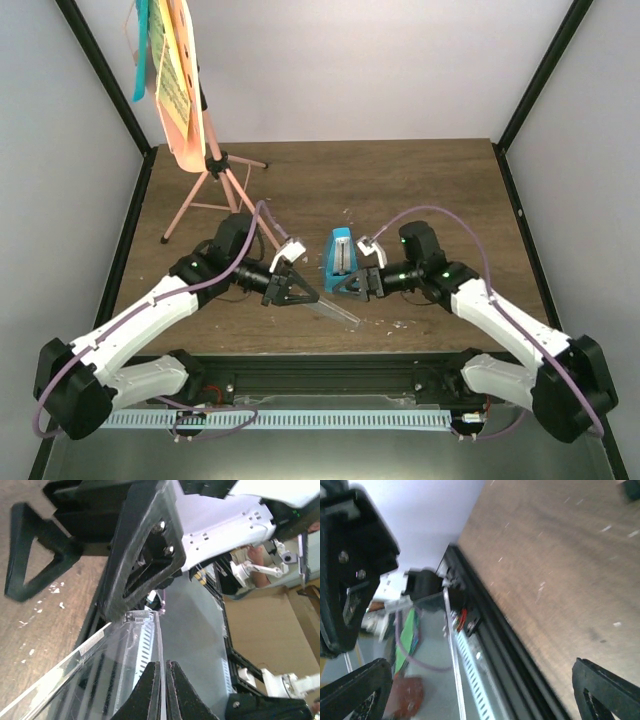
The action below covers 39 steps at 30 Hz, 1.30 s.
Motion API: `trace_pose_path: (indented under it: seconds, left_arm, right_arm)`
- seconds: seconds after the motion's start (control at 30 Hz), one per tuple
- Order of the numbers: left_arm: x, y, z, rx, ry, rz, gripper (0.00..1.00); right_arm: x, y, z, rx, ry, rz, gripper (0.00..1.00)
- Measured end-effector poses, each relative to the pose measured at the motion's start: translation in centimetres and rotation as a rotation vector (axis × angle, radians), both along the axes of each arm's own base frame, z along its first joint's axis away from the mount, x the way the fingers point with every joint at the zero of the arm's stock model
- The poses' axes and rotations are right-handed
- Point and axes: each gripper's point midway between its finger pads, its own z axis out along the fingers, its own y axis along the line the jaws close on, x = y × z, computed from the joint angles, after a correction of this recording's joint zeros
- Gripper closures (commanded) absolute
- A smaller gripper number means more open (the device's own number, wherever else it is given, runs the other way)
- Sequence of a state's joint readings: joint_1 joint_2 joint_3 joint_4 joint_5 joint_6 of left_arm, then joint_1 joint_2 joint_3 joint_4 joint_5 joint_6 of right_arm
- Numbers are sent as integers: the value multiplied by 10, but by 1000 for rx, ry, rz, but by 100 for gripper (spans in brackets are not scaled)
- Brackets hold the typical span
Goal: Pack up the instrument practice props
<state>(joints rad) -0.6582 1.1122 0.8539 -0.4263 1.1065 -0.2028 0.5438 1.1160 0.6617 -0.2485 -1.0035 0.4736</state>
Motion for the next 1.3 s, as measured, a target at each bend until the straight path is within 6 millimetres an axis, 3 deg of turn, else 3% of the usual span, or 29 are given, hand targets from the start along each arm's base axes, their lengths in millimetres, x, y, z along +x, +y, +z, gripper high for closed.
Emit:
trace_pose_path:
  seconds: [0.1, 0.23, 0.3, 0.43, 0.63, 0.77, 1.1, 1.3]
  left_arm:
    - [8, -1, -1, -2, -15, 58, 100]
    - [28, -5, -1, -19, -18, 178, 100]
    - [43, -9, 5, -49, -13, 259, 100]
    - [73, -13, 34, -175, -27, 429, 100]
    - [95, -2, 103, -425, -25, 601, 100]
    - [97, 4, 129, -540, 28, 654, 100]
    - [86, -17, 139, -574, 120, 656, 100]
    - [82, -30, 142, -571, 132, 638, 100]
  right_arm:
    - [19, -12, 8, -24, -65, -122, 0]
    - [60, -43, 31, -23, -150, -377, 0]
    - [78, -57, 49, 4, -199, -504, 0]
    - [88, -67, 88, 121, -275, -629, 0]
    - [83, -88, 135, 283, -371, -766, 0]
    - [76, -100, 154, 324, -424, -818, 0]
    - [63, -89, 198, 535, -422, -722, 0]
    - [58, -94, 194, 613, -376, -743, 3]
